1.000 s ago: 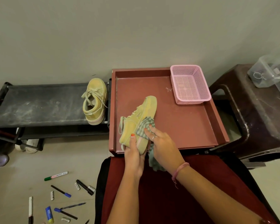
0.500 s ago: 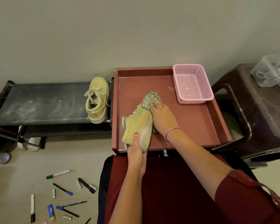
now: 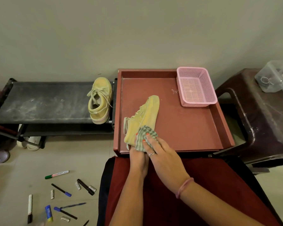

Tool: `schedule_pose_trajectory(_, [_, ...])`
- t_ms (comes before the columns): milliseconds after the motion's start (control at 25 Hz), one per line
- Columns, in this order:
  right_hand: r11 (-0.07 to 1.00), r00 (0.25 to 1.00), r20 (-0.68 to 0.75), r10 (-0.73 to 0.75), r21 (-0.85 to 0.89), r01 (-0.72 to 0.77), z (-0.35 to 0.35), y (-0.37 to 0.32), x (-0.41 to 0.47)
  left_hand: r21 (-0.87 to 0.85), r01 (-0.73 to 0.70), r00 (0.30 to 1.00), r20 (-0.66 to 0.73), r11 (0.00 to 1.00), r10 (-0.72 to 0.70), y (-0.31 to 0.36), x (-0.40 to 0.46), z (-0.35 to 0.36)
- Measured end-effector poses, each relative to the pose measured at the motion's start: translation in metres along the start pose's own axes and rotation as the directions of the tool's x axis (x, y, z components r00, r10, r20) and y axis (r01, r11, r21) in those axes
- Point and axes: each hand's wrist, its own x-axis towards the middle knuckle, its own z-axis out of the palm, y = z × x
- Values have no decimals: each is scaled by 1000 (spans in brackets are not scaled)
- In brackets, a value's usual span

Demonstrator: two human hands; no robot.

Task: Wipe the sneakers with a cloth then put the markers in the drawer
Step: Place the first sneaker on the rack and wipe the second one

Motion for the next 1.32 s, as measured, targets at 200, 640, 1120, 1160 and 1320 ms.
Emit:
schedule_pose_trajectory(200, [994, 999, 0, 54, -94, -54, -4, 36, 44, 61, -56, 998, -6, 997, 56, -3, 4, 6])
schedule_pose_trajectory(640, [992, 998, 30, 47, 119, -50, -9, 38, 64, 343, -191, 981, 30, 920, 193, -11, 9, 0])
schedule_pose_trajectory(1120, [974, 992, 53, 112, 190, -120, -30, 55, 105, 399, -259, 965, 75, 879, 250, -15, 9, 0])
schedule_pose_trajectory(1160, [972, 993, 80, 90, 210, -105, -31, 51, 102, 391, -265, 964, 83, 881, 253, -16, 10, -1])
schedule_pose_trajectory(1320, [950, 999, 42, 22, 309, -34, -25, 37, 66, 394, -293, 956, 99, 871, 276, -14, 11, -3])
